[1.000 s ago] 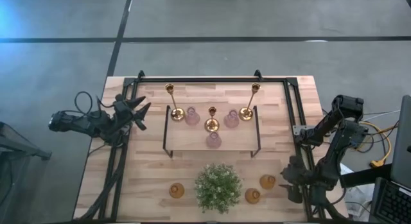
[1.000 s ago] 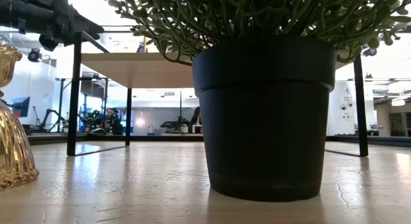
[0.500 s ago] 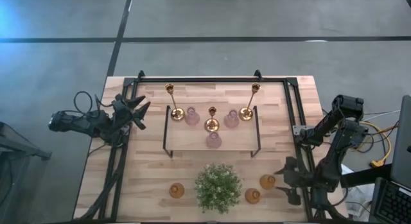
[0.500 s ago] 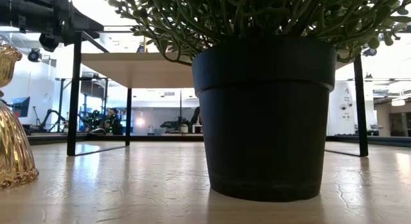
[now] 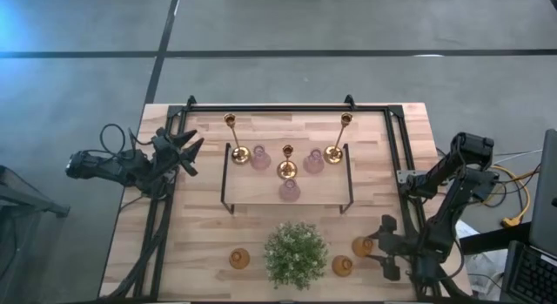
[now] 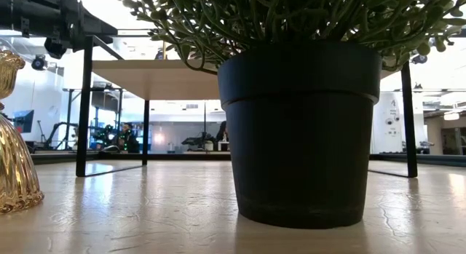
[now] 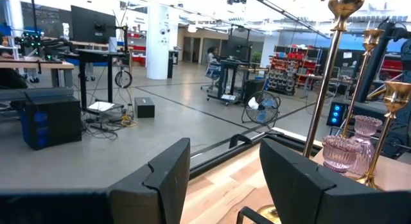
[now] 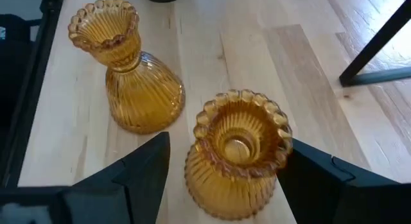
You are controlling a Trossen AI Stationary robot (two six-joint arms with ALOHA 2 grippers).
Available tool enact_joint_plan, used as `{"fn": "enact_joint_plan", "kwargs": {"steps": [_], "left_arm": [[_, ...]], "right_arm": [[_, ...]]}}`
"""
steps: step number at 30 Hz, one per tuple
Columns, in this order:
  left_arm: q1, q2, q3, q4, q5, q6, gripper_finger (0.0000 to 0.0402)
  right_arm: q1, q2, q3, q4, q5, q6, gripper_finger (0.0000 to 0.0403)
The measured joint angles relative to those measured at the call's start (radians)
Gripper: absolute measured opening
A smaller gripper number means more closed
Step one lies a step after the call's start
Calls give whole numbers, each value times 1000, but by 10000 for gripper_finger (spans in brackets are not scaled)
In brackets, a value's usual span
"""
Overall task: Pick & Place candle stick holders
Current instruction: Put the right yellow vase on the shelf
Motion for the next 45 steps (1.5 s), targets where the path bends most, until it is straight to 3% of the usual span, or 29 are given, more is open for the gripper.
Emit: {"fn": "enact_joint_plan", "kwargs": {"steps": [17,27,37,45], "left_arm": [[0,0,0,0,0,5,193],[0,0,0,0,0,6,193],[0,0,0,0,0,7,193],[0,0,0,-1,0,8,193]], "right_arm": [[-40,105,-2,53,4,-9,216],[-44,91,-2,59,51,-12,120],[-59,41,19,45,71,43,120],[-113,-102,129,-207,75,21,120]]}}
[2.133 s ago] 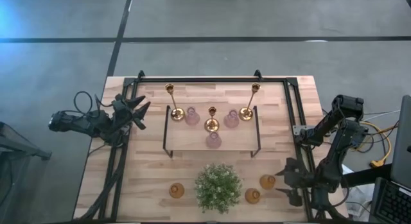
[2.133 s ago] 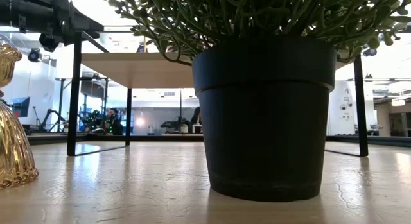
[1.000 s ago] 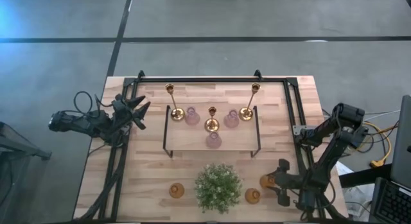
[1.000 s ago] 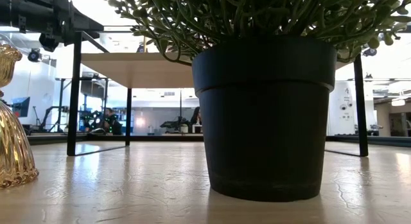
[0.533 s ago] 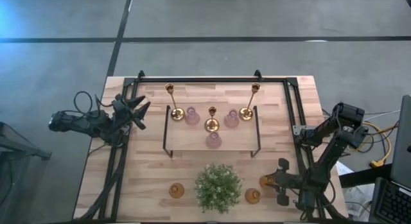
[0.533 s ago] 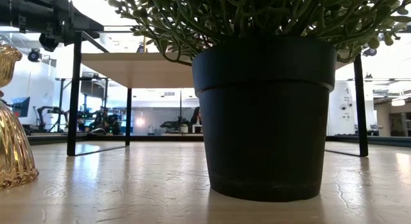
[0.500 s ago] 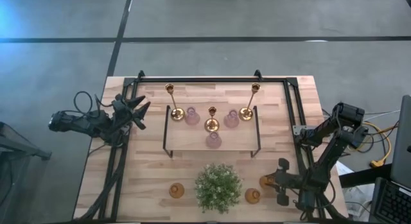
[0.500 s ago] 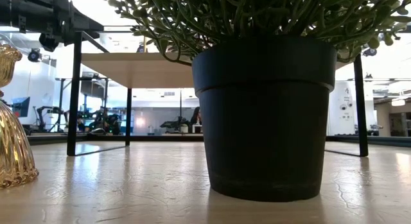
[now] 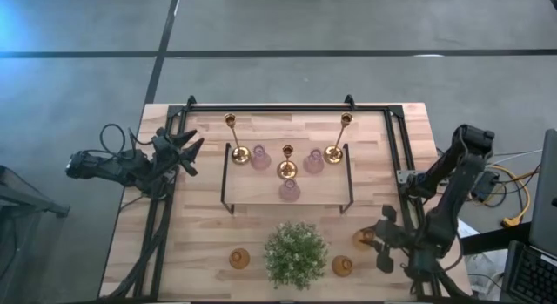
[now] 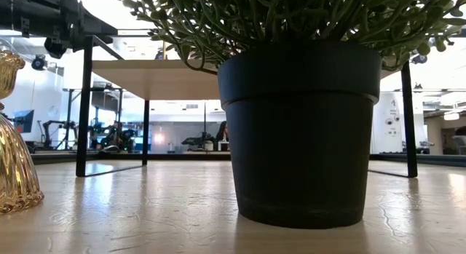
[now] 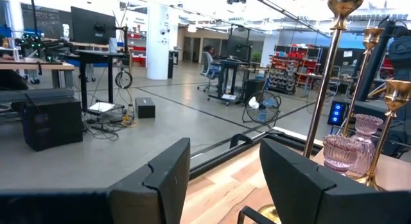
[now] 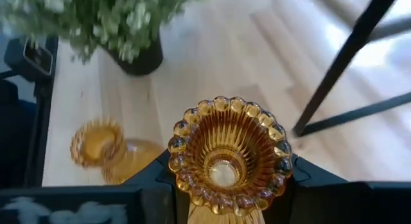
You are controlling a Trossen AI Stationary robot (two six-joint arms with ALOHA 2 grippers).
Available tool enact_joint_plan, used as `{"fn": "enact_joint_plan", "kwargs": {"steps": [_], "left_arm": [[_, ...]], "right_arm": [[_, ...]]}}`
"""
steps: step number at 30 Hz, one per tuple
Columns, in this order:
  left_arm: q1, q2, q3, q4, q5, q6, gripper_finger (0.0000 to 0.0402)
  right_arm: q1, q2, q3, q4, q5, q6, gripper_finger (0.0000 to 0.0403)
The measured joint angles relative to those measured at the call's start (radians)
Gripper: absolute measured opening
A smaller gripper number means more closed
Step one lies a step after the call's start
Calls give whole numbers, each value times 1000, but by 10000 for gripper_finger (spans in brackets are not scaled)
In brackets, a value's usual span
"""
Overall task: Pick & Place candle stick holders
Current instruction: Put the right yellow vase on the shelf
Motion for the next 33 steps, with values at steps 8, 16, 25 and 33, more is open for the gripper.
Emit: {"fn": "enact_joint_plan", "kwargs": {"steps": [8,16,25,33], "left_arm": [[0,0,0,0,0,-3,193],[0,0,0,-10,0,-1,193],[0,0,0,-29,0,1,193],[0,0,-1,-79,0,1,193]], "right_arm": [[-113,-136,114,-76,-1,-119,120],[-295,-150,275,-64,-7,-381,120],[-571,-72,377,-68,-89,-651,120],[-686,-68,305,41,-156,-722,120]]}}
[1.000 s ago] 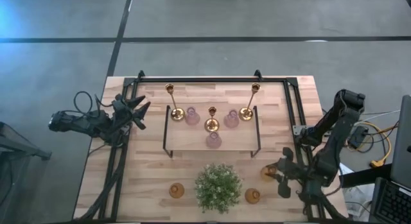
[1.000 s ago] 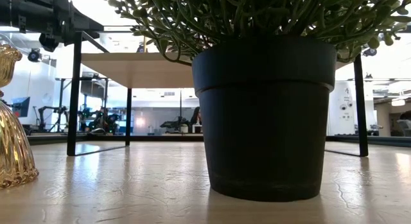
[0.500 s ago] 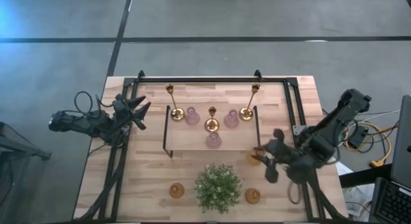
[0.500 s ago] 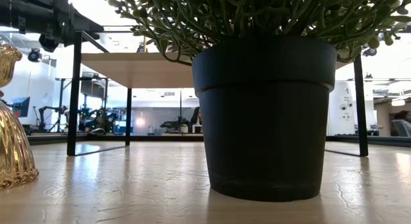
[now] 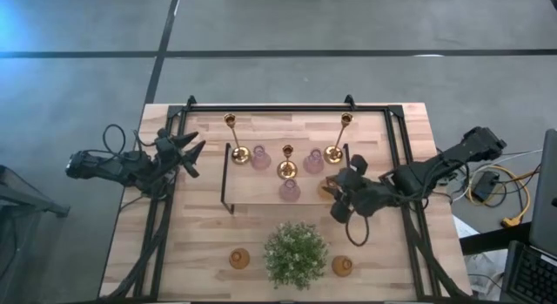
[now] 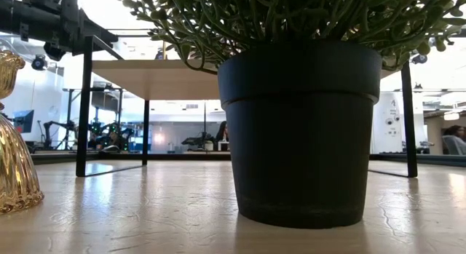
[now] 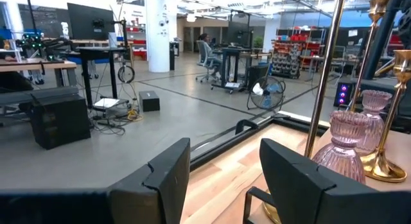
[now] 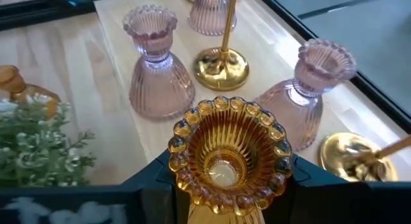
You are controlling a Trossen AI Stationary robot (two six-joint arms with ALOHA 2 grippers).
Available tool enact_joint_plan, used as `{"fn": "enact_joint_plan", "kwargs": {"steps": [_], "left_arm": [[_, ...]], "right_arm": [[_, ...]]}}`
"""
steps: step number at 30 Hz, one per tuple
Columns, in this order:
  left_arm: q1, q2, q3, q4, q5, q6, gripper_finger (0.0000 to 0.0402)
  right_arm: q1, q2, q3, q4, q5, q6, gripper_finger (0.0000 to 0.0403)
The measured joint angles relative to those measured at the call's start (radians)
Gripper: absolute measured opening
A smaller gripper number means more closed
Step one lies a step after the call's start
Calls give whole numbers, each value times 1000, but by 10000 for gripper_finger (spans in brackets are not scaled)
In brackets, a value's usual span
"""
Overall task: Pick & Place candle stick holders
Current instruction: Put the right yellow vase on the shelf
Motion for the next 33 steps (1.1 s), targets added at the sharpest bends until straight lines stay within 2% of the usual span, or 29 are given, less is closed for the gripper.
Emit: {"fn": "enact_joint_plan", "kwargs": {"steps": [10,30,33], "left_arm": [[0,0,0,0,0,0,193],[0,0,0,1,0,-1,193],[0,0,0,1,0,-2,193]], "right_arm": [[-29,-10,-106,89,-4,-15,120],[-28,-37,-153,92,-17,53,120],[-29,-37,-155,87,-5,49,154]]}}
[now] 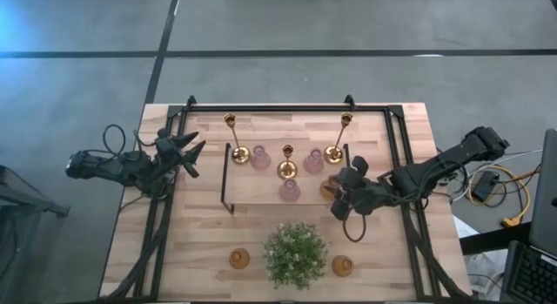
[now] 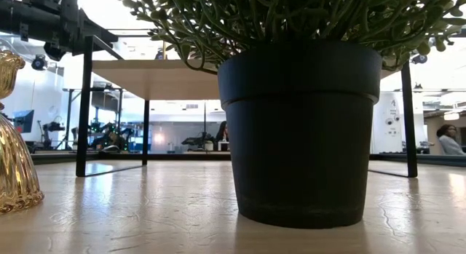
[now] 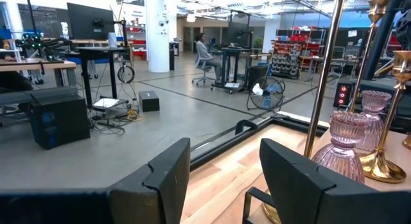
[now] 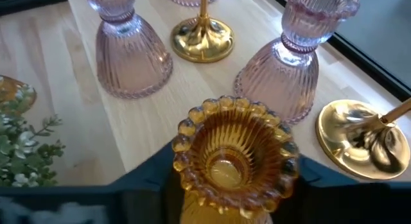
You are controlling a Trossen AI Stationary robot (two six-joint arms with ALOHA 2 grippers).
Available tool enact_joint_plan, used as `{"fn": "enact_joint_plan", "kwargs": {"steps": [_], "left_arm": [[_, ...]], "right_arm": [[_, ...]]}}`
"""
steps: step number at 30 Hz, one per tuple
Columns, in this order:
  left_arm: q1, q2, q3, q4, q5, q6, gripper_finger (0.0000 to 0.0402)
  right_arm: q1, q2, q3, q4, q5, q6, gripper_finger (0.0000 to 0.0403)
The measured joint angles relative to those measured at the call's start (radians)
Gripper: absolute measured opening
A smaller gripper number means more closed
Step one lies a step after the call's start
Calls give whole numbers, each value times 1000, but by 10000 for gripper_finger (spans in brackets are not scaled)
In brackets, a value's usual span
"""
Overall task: Pick & Place candle stick holders
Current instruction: Put the right yellow vase on the shelf, then put the left yellow vase on the shelf
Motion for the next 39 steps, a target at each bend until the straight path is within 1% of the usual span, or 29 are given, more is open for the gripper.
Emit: {"fn": "enact_joint_plan", "kwargs": {"steps": [3,6,14,19,22,26,32,36,39], "left_arm": [[0,0,0,0,0,0,193],[0,0,0,0,0,0,193],[0,0,0,0,4,0,193],[0,0,0,0,11,26,193],[0,0,0,0,16,26,193],[0,0,0,0,23,26,193],[0,0,0,0,72,23,193],[0,0,0,-1,118,22,193],[0,0,34,-66,200,-2,193]], "right_arm": [[-1,1,-2,-4,0,-2,201],[-1,1,-2,0,0,-2,234],[-2,0,6,4,3,-24,297],[-2,-1,36,-26,2,-66,323],[-2,-1,69,-92,2,-58,328],[-2,-1,129,-181,-1,-30,325],[7,-2,232,-260,-35,-28,315],[34,-2,290,-324,-73,-27,305],[66,-2,330,-412,-74,25,296]]}}
